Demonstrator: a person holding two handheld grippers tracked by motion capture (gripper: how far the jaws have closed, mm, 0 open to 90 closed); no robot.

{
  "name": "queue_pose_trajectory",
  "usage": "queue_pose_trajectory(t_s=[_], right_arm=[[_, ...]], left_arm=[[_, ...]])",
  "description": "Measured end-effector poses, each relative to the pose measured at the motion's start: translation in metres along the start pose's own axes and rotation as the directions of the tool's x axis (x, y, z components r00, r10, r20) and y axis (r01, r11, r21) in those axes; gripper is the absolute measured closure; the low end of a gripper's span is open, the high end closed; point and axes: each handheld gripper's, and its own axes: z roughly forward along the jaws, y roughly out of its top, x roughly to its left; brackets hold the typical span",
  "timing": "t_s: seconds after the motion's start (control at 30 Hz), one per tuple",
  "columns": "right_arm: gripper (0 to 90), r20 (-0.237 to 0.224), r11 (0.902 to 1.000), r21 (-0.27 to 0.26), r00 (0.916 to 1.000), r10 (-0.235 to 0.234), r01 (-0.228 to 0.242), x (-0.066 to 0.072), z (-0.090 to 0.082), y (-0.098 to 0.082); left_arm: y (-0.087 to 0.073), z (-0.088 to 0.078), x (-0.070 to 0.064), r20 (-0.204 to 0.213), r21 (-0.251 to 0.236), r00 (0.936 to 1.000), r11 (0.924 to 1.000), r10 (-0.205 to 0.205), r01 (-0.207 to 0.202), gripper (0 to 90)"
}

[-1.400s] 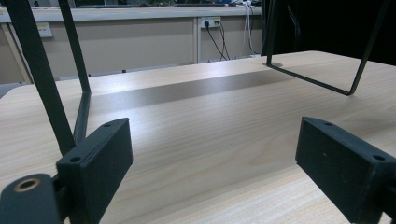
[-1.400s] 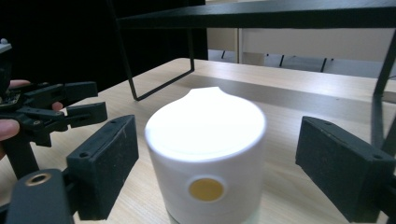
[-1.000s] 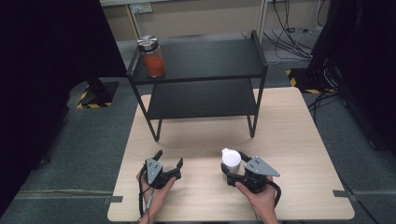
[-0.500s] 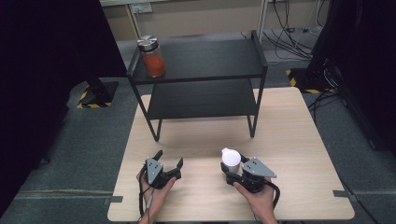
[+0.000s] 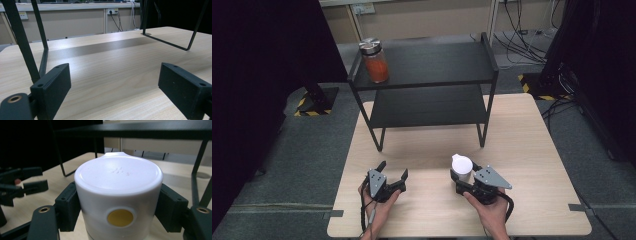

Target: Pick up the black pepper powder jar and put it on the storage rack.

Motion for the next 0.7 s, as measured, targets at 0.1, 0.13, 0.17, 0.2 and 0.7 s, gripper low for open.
queue_pose_trajectory(t_s=[0.1, 0.13, 0.17, 0.2, 0.7], right_arm=[[30.1, 0.009, 0.9993, -0.036, 0.9999, 0.006, -0.006, 0.0, -0.004, 0.005], [30.1, 0.009, 0.9993, -0.036, 0.9999, 0.006, -0.006, 0.0, -0.004, 0.005], [30.1, 0.014, 0.9982, -0.06, 0.9999, 0.007, -0.006, 0.0, -0.006, 0.008], [30.1, 0.014, 0.9982, -0.06, 0.9999, 0.007, -0.006, 0.0, -0.006, 0.008], [30.3, 0.046, 0.9835, -0.181, 0.9989, 0.001, 0.008, 0.003, -0.013, 0.025]], left_arm=[[0.0, 0.0, -0.001, -0.002, -0.003, 1.0, 1.0, 0.003, -0.003, 10.5], [0.0, 0.0, -0.001, -0.002, -0.003, 1.0, 1.0, 0.003, -0.003, 10.5], [-0.001, 0.0, -0.001, -0.003, -0.004, 1.0, 1.0, 0.004, -0.004, 10.5], [-0.001, 0.0, -0.001, -0.003, -0.004, 1.0, 1.0, 0.004, -0.004, 10.5], [0.0, 0.0, -0.001, 0.001, -0.001, 0.9999, 0.9999, 0.01, -0.01, 10.5]])
